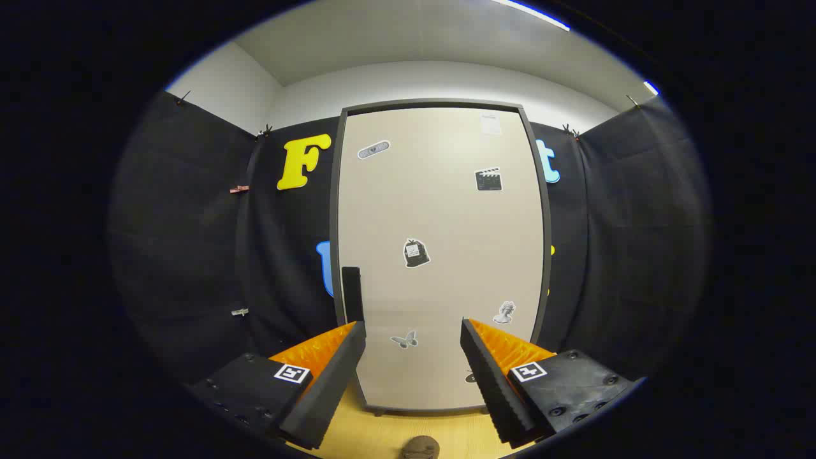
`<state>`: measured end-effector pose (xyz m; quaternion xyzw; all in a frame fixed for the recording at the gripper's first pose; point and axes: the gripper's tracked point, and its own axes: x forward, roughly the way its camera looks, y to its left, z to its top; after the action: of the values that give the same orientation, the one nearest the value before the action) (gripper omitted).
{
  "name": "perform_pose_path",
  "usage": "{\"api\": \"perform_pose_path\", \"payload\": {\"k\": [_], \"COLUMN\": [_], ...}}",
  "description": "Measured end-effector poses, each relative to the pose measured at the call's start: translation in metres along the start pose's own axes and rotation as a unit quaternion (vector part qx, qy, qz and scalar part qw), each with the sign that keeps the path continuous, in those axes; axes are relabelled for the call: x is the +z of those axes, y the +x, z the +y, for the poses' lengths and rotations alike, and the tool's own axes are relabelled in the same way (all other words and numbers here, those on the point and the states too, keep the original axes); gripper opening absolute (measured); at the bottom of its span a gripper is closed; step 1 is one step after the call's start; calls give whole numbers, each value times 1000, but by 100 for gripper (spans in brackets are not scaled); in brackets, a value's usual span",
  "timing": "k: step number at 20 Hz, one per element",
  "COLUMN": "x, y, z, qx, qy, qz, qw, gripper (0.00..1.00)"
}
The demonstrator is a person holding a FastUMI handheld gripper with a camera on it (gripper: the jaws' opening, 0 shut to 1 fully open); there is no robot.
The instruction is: Open the shoe cabinet door, grab the shoes and put them into the shoe cabinet, then close the shoe cabinet door.
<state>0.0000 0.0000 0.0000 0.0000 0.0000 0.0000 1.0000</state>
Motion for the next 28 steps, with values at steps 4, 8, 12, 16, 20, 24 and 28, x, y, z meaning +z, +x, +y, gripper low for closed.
{"api": "perform_pose_path", "payload": {"k": [4, 8, 12, 16, 20, 24, 28], "x": [1, -1, -1, 0, -8, -11, -17], "y": [-1, 1, 0, 0, 6, 25, 55], "z": [-1, -1, 0, 1, 7, 35, 67], "qx": [-7, -13, -10, -8, -6, 18, 35], "qy": [-3, 0, -3, 3, 13, 26, 36], "qz": [-3, 8, 7, 4, 18, 15, 18], "qw": [1000, 1000, 1000, 1000, 1000, 999, 999], "gripper": [98, 98, 98, 98, 98, 98, 98]}}
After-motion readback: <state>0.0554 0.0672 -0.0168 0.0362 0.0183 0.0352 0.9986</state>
